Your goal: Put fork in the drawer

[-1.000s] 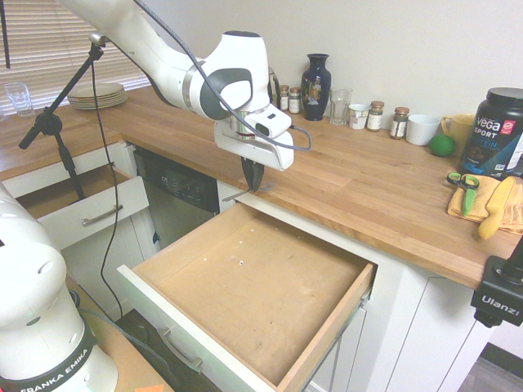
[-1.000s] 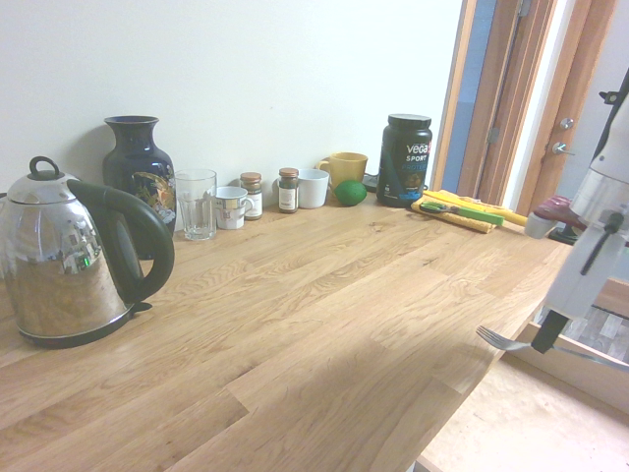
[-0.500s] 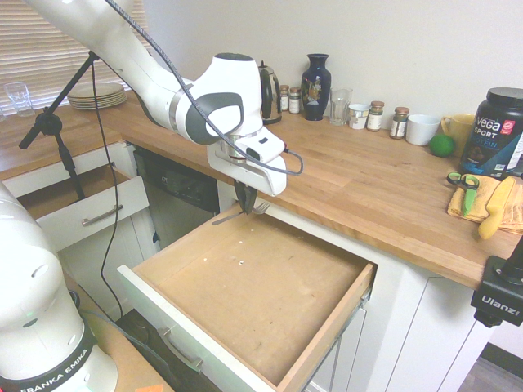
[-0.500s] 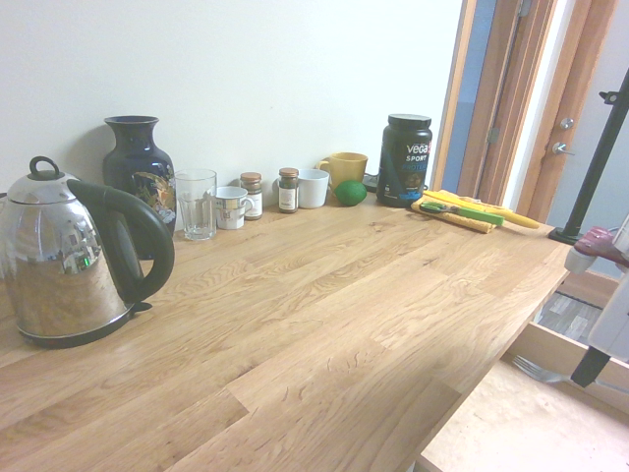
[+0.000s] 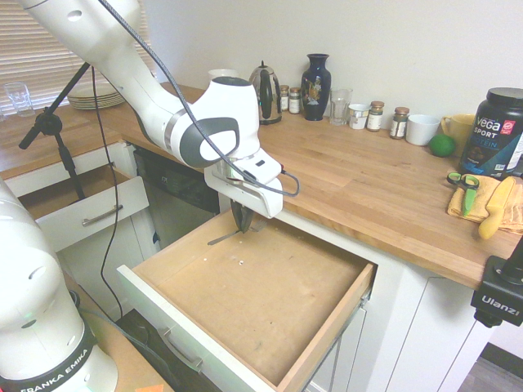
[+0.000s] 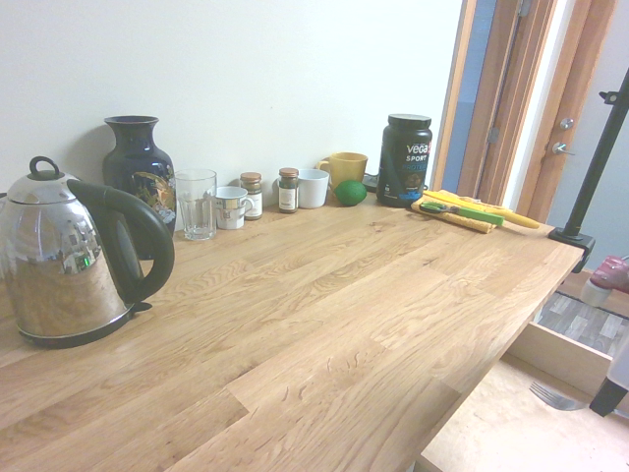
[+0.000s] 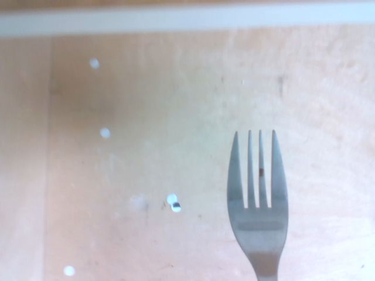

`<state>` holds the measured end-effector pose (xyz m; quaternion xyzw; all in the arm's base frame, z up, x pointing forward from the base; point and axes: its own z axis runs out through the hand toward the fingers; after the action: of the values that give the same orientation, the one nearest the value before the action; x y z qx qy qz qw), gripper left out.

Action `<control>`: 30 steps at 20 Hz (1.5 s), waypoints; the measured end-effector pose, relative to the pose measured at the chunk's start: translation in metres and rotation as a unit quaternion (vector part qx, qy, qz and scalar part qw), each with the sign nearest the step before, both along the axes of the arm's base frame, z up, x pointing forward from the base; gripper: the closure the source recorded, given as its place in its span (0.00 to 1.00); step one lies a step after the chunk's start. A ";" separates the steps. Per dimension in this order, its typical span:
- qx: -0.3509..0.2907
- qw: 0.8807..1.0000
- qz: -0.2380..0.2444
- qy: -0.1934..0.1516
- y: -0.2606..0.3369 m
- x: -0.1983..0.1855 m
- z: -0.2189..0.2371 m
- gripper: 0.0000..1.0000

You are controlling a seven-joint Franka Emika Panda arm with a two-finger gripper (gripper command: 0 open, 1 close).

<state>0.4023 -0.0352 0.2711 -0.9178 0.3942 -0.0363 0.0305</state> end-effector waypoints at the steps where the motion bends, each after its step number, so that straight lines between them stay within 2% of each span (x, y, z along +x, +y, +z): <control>1: 0.000 1.000 -0.001 0.002 -0.001 0.000 -0.007 1.00; 10: -0.009 1.000 -0.008 0.026 -0.016 0.000 -0.070 1.00; 26: -0.012 0.999 -0.009 0.052 -0.027 0.035 -0.129 1.00; 27: -0.013 0.998 -0.009 0.053 -0.027 0.037 -0.131 0.00; 30: -0.018 0.998 -0.008 0.052 -0.029 0.041 -0.132 0.00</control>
<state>0.4429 -0.0644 0.1392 -0.9156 0.4019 0.0042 -0.0073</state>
